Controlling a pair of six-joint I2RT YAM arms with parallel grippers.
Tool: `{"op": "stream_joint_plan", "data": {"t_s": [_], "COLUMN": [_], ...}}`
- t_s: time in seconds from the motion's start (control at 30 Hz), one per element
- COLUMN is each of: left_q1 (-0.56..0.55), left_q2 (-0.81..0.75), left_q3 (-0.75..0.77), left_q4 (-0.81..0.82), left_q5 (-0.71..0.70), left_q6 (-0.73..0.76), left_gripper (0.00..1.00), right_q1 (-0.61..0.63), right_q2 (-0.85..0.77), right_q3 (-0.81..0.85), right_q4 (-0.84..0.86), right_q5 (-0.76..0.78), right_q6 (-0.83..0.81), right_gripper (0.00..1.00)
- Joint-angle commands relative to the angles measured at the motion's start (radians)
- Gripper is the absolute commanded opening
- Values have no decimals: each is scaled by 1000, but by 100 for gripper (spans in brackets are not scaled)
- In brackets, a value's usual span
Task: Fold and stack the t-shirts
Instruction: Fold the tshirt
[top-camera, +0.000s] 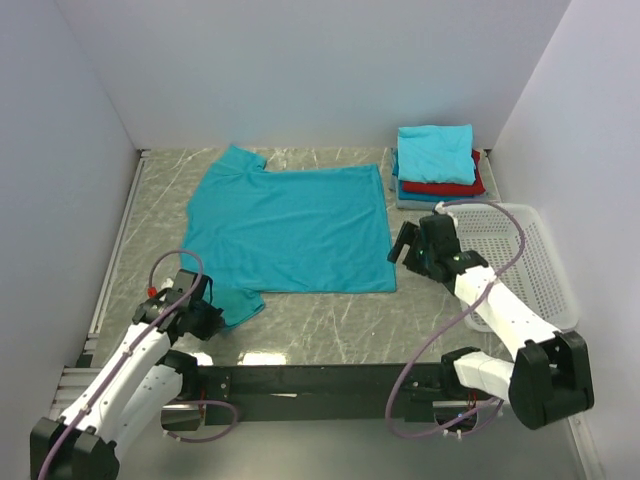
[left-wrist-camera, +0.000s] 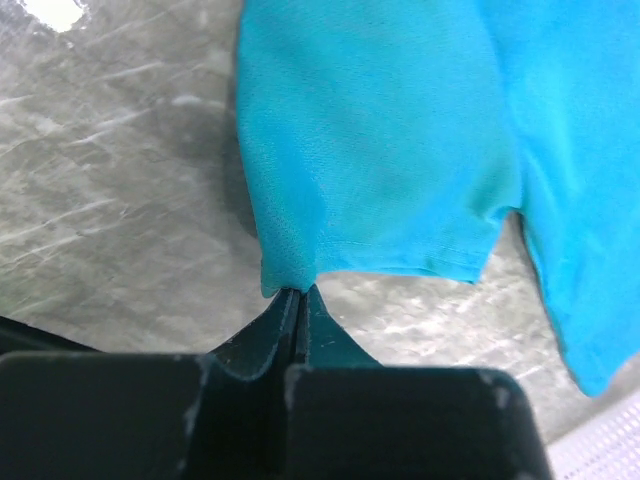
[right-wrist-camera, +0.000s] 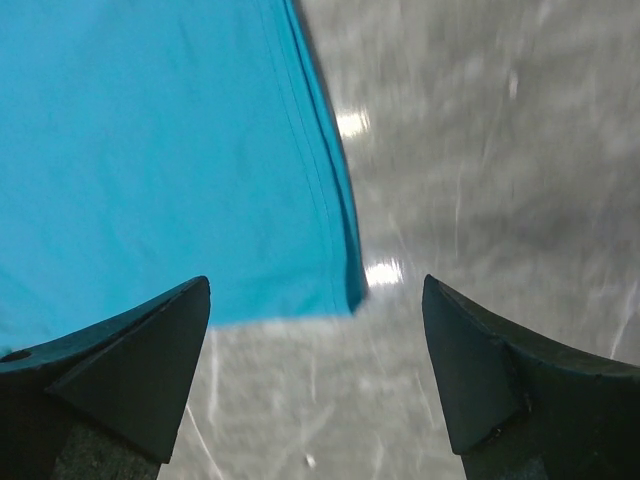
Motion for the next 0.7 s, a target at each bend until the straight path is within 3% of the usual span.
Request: {"op": "stream_joint_plan", "data": {"t_s": [0.0, 0.3, 0.53, 0.67], "left_q1": [-5, -5, -5, -5], "left_q2": [-40, -61, -78, -62], "left_q3": [-12, -7, -12, -7], "left_q4": [12, 27, 58, 75], "left_q5": [-25, -48, -52, -59], "left_q6": [-20, -38, -34, -20], "left_gripper": [1, 0, 1, 0], "right_q1": [32, 76, 76, 78], "right_q2": [-68, -29, 115, 191], "right_q3": [-67, -169, -133, -103], "right_q4": [-59, -25, 27, 41], "right_q5": [-53, -89, -66, -15], "right_q6": [32, 96, 98, 102], "right_gripper": [92, 82, 61, 56]}}
